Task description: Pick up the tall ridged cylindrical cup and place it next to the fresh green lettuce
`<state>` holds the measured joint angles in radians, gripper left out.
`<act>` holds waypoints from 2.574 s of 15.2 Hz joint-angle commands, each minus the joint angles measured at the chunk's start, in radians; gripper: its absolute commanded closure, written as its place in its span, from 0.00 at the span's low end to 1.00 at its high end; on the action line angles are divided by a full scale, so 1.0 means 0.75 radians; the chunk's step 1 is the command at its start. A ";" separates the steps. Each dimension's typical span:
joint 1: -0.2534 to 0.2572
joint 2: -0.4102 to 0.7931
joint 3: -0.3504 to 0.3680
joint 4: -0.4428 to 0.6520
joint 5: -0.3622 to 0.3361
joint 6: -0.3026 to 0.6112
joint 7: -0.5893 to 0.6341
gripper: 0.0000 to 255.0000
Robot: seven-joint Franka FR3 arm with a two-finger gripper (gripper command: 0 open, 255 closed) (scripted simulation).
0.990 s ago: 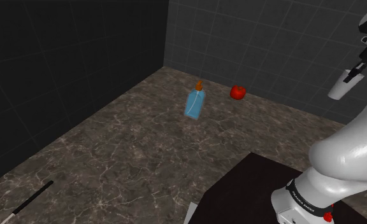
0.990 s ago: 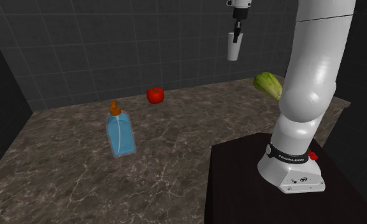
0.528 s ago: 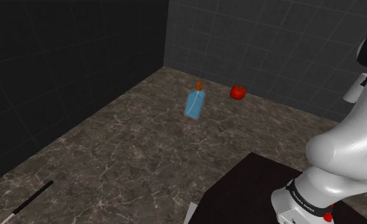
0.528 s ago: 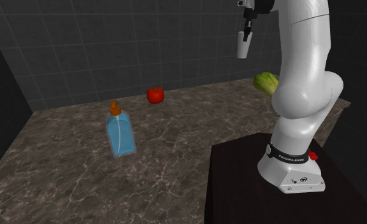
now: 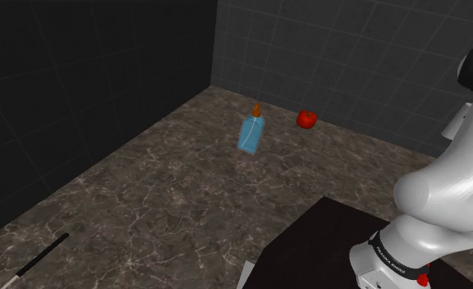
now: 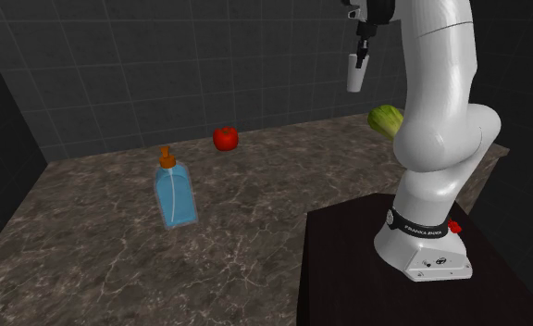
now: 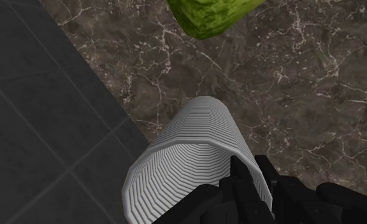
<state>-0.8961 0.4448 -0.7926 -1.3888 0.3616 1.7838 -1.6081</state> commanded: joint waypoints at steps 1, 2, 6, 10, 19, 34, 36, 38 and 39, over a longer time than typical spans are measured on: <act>0.006 0.004 0.003 -0.030 0.004 0.033 -0.003 1.00; 0.009 0.004 0.004 -0.049 0.005 0.051 -0.006 1.00; 0.020 0.009 0.008 -0.116 0.013 0.119 -0.016 1.00; 0.027 0.019 0.015 -0.176 0.025 0.184 -0.028 1.00; 0.028 0.058 0.039 -0.286 0.066 0.322 -0.061 1.00; -0.001 0.165 0.103 -0.403 0.164 0.521 -0.129 1.00; -0.001 0.165 0.103 -0.403 0.164 0.521 -0.129 1.00; -0.001 0.165 0.103 -0.403 0.164 0.521 -0.129 1.00; -0.001 0.165 0.103 -0.403 0.164 0.521 -0.129 1.00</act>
<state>-0.8972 0.5686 -0.7155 -1.6909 0.4843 2.1745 -1.7045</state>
